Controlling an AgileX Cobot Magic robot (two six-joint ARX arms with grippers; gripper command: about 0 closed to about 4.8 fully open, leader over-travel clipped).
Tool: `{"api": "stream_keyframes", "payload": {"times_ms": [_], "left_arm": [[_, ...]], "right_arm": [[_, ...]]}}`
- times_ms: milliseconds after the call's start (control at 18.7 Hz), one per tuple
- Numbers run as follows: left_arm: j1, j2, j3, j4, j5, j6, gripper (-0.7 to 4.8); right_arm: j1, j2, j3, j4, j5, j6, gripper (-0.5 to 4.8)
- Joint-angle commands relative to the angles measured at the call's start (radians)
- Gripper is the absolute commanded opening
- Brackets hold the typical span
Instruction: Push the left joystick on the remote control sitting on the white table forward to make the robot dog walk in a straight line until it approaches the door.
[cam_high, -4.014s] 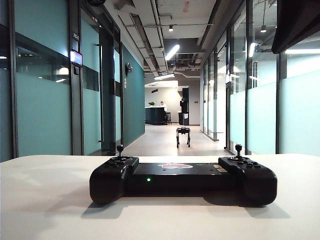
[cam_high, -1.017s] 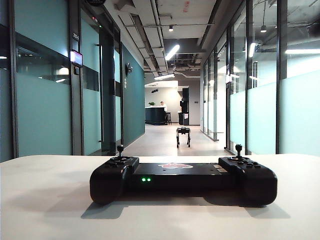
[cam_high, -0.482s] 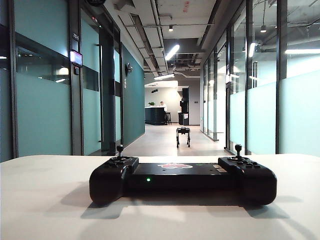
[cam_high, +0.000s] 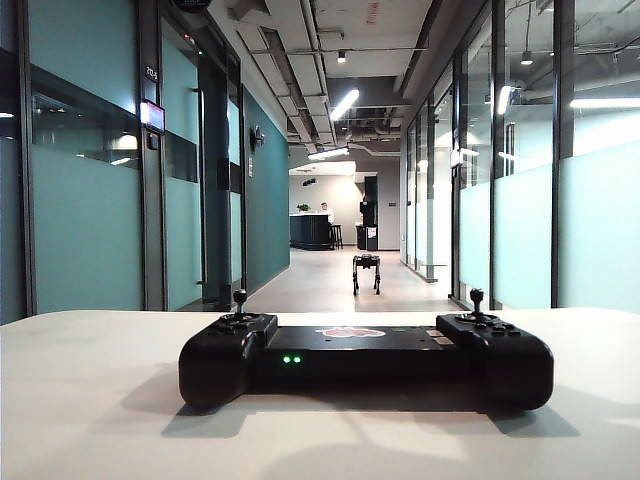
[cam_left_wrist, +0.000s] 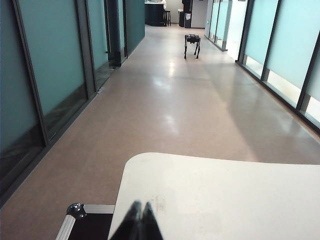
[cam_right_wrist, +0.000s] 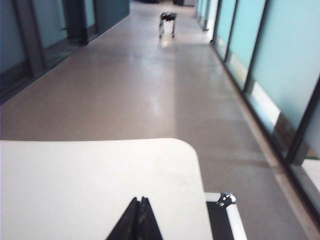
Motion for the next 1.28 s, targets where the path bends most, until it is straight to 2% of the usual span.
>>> {"api": "stream_keyframes", "payload": {"times_ms": [54, 428, 803, 1285], "left_arm": [[0.0, 0.0, 0.003, 0.01, 0.0, 0.004, -0.05], [0.0, 0.0, 0.003, 0.01, 0.0, 0.004, -0.05], [0.0, 0.0, 0.003, 0.01, 0.0, 0.004, -0.05], [0.0, 0.0, 0.003, 0.01, 0.0, 0.004, -0.05]], "right_arm": [[-0.03, -0.042, -0.042, 0.114, -0.005, -0.003, 0.0], [-0.058, -0.06, -0.057, 0.132, -0.009, 0.021, 0.0], [-0.104, -0.06, -0.057, 0.119, -0.138, 0.034, 0.0], [-0.113, -0.06, -0.057, 0.072, -0.105, 0.035, 0.0]]}}
